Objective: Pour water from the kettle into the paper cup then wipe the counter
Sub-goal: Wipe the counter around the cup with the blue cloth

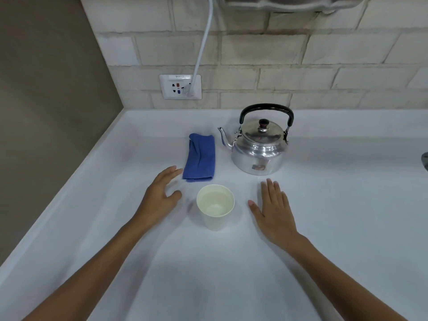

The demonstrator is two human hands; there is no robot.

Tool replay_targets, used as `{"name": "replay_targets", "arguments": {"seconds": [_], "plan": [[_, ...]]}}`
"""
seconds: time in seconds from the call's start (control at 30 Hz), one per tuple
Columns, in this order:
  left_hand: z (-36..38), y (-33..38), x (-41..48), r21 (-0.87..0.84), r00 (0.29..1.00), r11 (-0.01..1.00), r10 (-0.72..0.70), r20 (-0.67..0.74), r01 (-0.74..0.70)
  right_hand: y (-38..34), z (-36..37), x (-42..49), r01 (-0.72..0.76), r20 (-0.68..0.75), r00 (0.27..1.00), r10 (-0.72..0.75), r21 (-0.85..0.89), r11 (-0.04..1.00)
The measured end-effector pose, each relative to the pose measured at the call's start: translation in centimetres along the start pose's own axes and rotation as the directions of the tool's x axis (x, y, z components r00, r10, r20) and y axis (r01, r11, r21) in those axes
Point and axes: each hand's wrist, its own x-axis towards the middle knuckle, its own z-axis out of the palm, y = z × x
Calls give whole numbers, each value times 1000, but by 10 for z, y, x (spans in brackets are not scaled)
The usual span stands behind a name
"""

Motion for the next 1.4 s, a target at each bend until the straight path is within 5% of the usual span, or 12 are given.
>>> {"name": "replay_targets", "arguments": {"seconds": [0.17,0.43,0.67,0.83,1.07,1.3,1.4], "plan": [[31,17,52,40,998,998,59,-21,-58,4,12,-2,2,-13,1000,-4,-123,992],[75,7,142,536,995,844,-37,96,-21,0,14,-6,13,-24,1000,-16,-138,990],[96,-17,170,538,990,842,-106,95,39,-3,13,-3,1,-72,997,-11,-137,991],[107,-12,146,558,964,803,76,253,-210,-1,13,-4,8,-66,998,-18,-149,989],[65,-32,78,377,836,780,320,446,-500,1,10,-5,29,-49,998,-34,-113,993],[64,-23,108,540,951,796,140,274,-273,-3,12,-4,-4,-53,999,-3,-128,992],[77,-18,104,665,966,710,89,244,-233,-1,12,-3,-8,-24,1000,5,-128,992]]}}
